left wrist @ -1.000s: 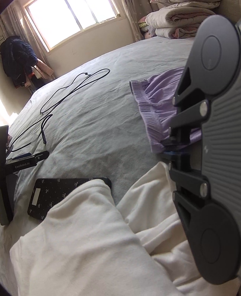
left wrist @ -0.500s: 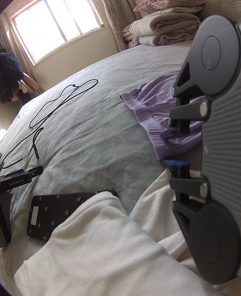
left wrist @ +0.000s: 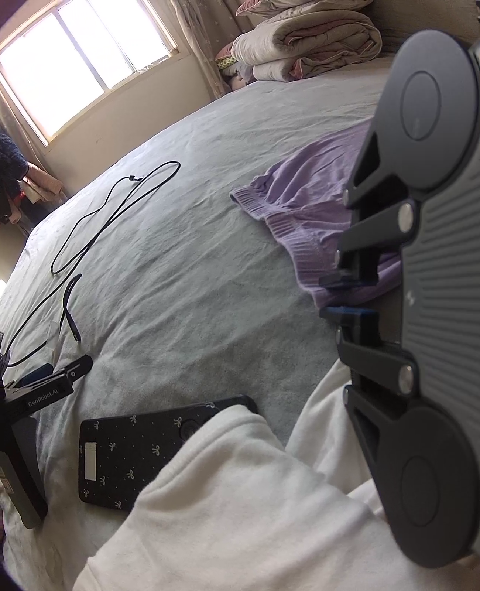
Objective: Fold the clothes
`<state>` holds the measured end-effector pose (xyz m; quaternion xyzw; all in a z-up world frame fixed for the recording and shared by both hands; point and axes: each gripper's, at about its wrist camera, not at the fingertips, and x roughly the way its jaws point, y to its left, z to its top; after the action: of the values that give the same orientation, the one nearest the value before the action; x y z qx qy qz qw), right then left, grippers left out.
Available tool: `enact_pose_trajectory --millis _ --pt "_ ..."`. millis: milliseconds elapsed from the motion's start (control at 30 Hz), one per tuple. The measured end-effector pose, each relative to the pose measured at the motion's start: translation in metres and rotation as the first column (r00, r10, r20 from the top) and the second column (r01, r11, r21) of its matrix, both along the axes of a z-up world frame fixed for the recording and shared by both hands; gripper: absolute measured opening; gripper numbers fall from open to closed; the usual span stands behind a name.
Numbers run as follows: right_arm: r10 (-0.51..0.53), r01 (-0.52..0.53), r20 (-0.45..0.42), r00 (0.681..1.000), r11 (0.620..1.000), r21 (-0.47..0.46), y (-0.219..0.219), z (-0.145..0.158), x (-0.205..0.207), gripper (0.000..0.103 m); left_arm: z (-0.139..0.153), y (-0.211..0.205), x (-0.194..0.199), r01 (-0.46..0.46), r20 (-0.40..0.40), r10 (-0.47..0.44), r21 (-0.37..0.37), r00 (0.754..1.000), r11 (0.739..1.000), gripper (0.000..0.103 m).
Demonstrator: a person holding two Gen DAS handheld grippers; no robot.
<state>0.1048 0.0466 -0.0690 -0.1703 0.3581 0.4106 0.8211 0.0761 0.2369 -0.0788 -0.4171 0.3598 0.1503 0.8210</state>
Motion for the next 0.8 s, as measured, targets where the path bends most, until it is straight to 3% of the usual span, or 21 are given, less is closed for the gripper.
enact_pose_trajectory --millis 200,333,433,567,667,800 --pt "0.027 -0.010 -0.140 0.990 0.992 0.122 -0.008 0.026 -0.014 0.002 0.012 0.001 -0.013 0.010 0.012 -0.011 0.042 1.000 0.999 0.007" --pt "0.070 -0.053 -0.177 0.982 0.994 0.096 0.005 0.028 -0.021 0.002 0.003 0.006 -0.013 0.022 -0.040 -0.022 0.009 0.999 1.000 0.008" --pt "0.068 -0.061 -0.189 0.980 0.997 0.043 0.011 0.019 -0.019 0.003 -0.002 0.010 -0.013 0.017 -0.055 -0.018 -0.027 0.998 0.999 0.017" --pt "0.041 -0.038 -0.209 0.977 0.999 0.019 0.004 0.020 -0.011 0.016 -0.002 0.012 -0.013 0.025 -0.055 -0.028 -0.046 0.998 0.999 0.029" --pt "0.000 0.005 -0.184 0.983 1.000 0.025 -0.002 0.031 0.003 0.038 0.000 0.011 -0.014 0.027 -0.052 -0.030 -0.055 0.998 0.998 0.034" --pt "-0.071 0.080 -0.165 0.984 0.996 0.045 -0.002 0.045 0.037 0.038 -0.001 0.007 -0.012 0.044 -0.060 -0.046 -0.034 0.997 0.998 0.034"
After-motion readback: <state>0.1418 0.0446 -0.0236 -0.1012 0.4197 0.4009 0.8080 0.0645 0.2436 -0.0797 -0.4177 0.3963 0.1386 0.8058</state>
